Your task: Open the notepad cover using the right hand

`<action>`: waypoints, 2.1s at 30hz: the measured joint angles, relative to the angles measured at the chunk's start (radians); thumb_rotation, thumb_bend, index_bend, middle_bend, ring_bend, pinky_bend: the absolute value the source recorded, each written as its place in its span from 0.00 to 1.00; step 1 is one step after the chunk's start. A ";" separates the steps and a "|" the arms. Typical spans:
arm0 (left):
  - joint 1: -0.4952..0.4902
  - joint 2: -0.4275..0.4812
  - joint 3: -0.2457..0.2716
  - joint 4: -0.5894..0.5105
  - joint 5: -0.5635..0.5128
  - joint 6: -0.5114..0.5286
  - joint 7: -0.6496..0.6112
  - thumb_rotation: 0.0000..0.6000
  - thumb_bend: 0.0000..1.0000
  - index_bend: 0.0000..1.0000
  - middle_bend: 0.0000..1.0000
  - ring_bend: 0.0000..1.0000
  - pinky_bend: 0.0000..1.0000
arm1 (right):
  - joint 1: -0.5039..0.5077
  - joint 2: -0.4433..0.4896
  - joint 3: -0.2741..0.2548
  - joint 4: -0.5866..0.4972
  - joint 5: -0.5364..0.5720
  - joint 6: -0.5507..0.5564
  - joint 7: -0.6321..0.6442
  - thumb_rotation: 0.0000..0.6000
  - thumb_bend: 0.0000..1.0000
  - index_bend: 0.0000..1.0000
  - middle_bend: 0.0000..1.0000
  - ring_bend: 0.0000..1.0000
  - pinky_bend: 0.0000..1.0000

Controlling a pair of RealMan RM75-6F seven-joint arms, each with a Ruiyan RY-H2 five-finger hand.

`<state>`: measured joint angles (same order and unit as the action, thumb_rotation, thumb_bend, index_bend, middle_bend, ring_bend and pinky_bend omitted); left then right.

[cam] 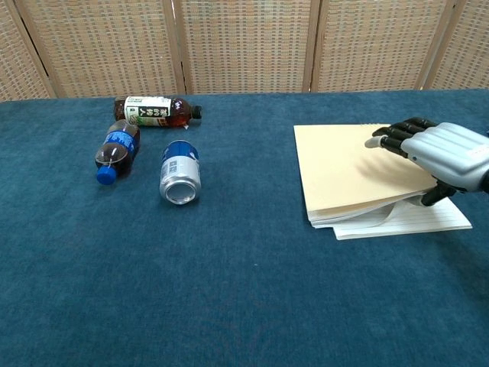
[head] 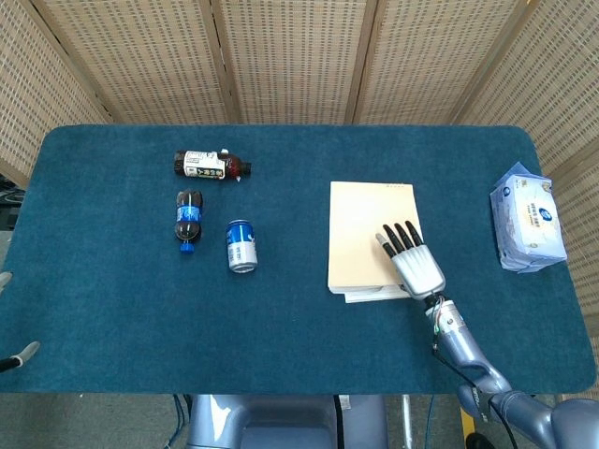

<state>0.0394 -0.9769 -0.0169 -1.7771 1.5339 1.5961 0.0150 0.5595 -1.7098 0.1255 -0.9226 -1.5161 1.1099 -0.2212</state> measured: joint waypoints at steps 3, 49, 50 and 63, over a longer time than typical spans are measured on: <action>0.000 0.001 0.000 0.000 0.001 0.000 -0.001 1.00 0.00 0.00 0.00 0.00 0.00 | 0.002 -0.005 -0.010 0.024 -0.013 0.017 0.012 1.00 0.43 0.37 0.38 0.22 0.26; 0.011 -0.003 0.015 0.002 0.036 0.023 -0.001 1.00 0.00 0.00 0.00 0.00 0.00 | -0.090 0.333 -0.360 -0.081 -0.469 0.473 0.287 1.00 0.57 0.66 0.64 0.48 0.53; 0.010 -0.003 0.015 0.002 0.036 0.022 0.000 1.00 0.00 0.00 0.00 0.00 0.00 | -0.091 0.337 -0.367 -0.082 -0.485 0.484 0.286 1.00 0.57 0.66 0.64 0.48 0.53; 0.005 -0.007 0.013 0.002 0.030 0.014 0.014 1.00 0.00 0.00 0.00 0.00 0.00 | -0.082 0.385 -0.342 -0.182 -0.455 0.494 0.381 1.00 0.57 0.66 0.65 0.48 0.53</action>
<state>0.0447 -0.9836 -0.0040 -1.7751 1.5638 1.6099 0.0293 0.4778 -1.3243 -0.2167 -1.1050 -1.9709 1.6037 0.1600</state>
